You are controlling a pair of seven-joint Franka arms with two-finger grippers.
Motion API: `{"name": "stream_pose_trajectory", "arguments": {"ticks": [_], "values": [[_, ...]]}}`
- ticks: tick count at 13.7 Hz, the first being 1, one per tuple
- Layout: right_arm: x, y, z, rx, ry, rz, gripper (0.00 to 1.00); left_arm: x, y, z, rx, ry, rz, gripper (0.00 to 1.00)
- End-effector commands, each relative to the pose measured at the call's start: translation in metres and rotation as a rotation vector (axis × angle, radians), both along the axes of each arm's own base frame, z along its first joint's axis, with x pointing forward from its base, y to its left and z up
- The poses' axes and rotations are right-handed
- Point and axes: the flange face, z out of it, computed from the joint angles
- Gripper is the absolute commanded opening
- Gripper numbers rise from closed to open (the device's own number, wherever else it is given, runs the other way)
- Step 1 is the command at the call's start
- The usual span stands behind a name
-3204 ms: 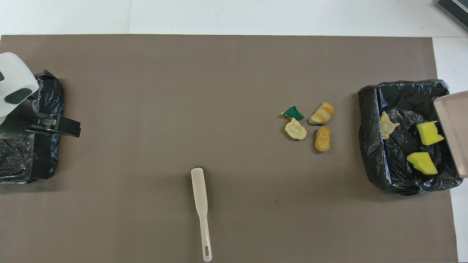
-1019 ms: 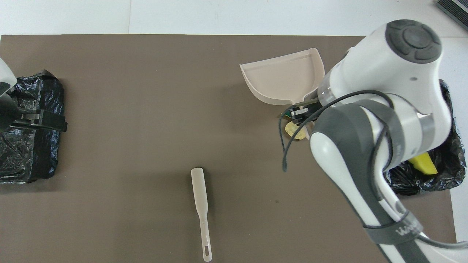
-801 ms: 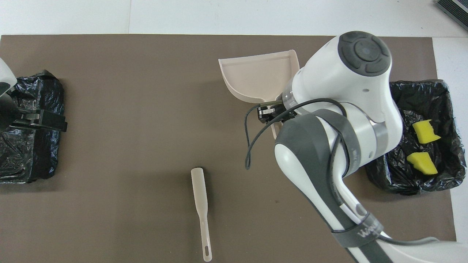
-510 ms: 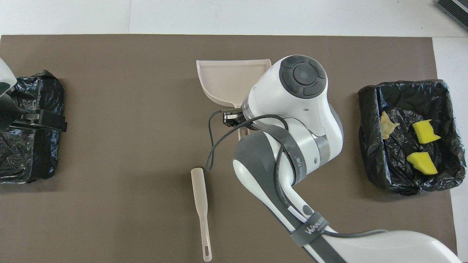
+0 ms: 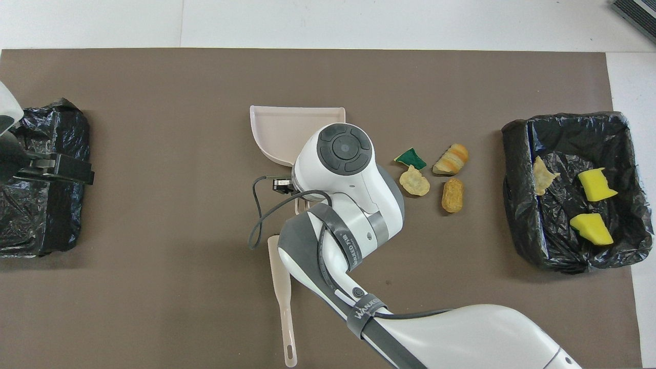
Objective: Sweep and dump trash in bin
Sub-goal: 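Bring the empty dustpan back to the table center with the right gripper, then release the dustpan and withdraw the right gripper to the bin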
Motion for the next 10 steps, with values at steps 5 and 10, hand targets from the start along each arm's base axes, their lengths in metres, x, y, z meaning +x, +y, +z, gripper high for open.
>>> {"name": "stream_pose_trajectory", "arguments": {"ticks": [5, 10], "values": [[0.002, -0.003, -0.015, 0.023, -0.018, -0.114, 0.00, -0.003, 0.002, 0.000, -0.006, -0.007, 0.001, 1.00], [0.001, 0.003, -0.026, 0.021, -0.030, -0.111, 0.00, -0.003, 0.002, 0.001, -0.006, -0.009, 0.001, 1.00]]}}
